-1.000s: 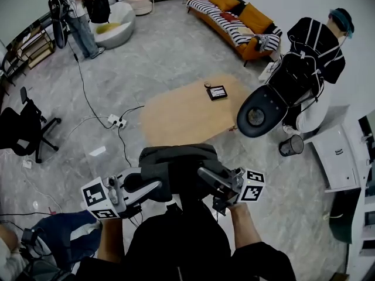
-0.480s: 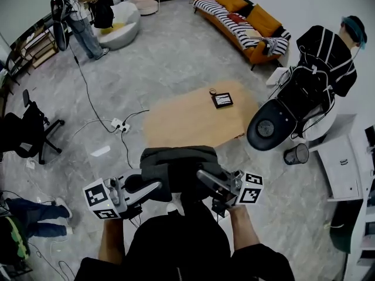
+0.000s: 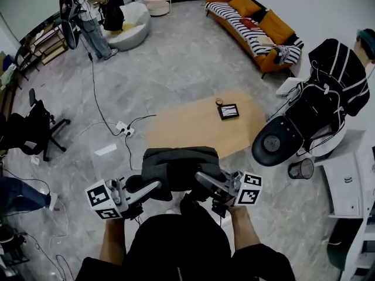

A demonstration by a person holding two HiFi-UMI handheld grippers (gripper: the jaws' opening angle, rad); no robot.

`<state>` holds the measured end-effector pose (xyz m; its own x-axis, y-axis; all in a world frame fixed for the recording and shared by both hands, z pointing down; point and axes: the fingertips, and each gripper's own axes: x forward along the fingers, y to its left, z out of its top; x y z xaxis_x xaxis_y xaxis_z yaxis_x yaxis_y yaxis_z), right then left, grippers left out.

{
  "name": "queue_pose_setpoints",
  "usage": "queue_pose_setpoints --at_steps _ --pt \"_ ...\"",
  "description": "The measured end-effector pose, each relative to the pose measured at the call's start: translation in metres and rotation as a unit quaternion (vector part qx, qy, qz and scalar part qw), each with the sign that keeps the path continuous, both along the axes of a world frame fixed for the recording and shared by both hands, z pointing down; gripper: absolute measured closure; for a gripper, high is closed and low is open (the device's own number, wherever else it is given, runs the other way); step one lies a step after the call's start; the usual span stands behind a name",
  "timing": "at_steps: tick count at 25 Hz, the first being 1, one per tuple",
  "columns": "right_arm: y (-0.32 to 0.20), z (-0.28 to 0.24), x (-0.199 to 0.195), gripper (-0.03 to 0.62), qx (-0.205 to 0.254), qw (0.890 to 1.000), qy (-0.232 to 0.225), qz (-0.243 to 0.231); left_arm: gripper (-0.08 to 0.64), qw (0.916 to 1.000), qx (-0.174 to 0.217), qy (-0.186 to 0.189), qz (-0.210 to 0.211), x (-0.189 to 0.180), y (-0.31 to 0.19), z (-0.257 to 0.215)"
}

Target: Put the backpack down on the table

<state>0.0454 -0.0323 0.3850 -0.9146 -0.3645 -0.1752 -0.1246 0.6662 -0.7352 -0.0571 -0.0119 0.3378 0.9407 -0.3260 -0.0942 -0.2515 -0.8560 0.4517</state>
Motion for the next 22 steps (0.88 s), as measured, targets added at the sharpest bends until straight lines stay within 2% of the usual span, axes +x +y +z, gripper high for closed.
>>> queue_pose_setpoints --at_steps 11,18,22 --pt "-0.050 0.017 0.030 0.552 -0.007 0.999 0.003 -0.032 0.511 0.9987 -0.020 -0.014 -0.044 0.032 -0.045 0.019" --pt "-0.077 0.025 0.030 0.552 -0.020 0.999 0.003 -0.032 0.511 0.9984 -0.031 -0.018 -0.045 0.033 -0.071 0.028" --pt "-0.093 0.034 0.028 0.552 -0.029 0.999 0.010 -0.023 0.511 0.9987 -0.036 -0.015 -0.032 0.031 -0.087 0.036"
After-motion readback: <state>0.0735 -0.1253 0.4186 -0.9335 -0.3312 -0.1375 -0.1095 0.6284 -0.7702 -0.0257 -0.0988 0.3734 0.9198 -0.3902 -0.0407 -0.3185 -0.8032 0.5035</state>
